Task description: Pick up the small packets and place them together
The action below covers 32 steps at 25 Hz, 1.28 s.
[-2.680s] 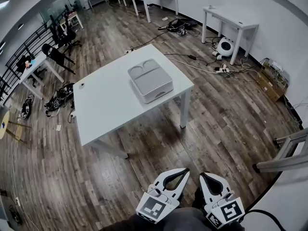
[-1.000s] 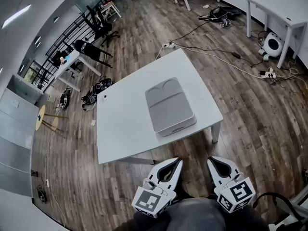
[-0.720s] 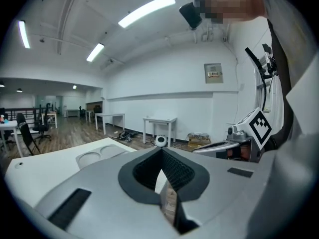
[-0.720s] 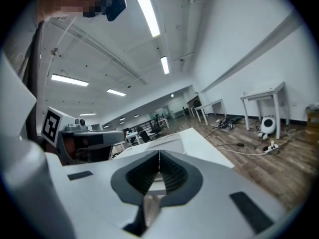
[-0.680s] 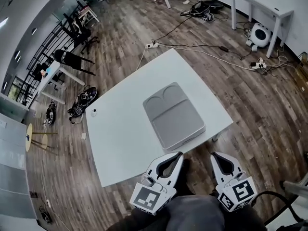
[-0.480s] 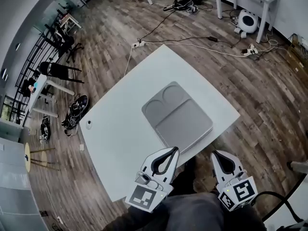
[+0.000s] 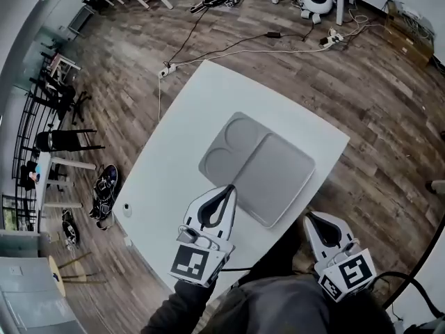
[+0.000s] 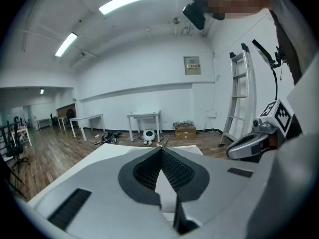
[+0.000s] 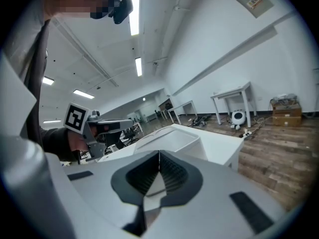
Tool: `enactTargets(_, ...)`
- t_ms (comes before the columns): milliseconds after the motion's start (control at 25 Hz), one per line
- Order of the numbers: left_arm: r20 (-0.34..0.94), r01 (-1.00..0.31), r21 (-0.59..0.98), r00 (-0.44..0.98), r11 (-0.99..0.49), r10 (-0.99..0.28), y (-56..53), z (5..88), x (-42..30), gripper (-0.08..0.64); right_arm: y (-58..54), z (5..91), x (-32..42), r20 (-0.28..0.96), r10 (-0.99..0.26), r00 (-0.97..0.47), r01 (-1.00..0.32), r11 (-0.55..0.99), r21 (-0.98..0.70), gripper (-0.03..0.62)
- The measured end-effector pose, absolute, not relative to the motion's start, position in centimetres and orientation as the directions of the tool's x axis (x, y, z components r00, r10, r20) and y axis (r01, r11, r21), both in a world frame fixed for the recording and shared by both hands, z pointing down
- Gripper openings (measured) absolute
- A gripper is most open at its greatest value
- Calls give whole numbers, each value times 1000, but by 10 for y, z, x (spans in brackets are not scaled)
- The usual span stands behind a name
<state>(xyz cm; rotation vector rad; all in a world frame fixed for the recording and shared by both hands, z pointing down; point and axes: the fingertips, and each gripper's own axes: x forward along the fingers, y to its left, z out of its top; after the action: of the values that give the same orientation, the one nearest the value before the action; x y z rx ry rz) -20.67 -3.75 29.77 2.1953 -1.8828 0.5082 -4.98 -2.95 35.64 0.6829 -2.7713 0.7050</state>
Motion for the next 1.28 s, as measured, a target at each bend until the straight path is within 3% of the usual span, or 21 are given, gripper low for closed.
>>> enactTargets(320, 470, -950, -245, 56, -192, -881, -100, 308, -295, 2, -32, 382, -39, 357, -443, -823, -565, 709, -422, 5)
enactTargets(720, 704, -893, -241, 109, -380, -702, -155, 385, -349, 2, -40, 400, -41, 419, -465, -780, -621, 657, -428, 5)
enactTargets(960, 801, -829, -77, 280, -554, -529, -167, 423, -337, 2, -49, 417, -38, 446, -463, -766, -638, 634, -437, 5)
enactTargets(1280, 788, -809, 74, 406, -584, -462, -170, 433, -332, -3, -56, 430, -34, 469, -458, -755, -651, 607, -455, 5)
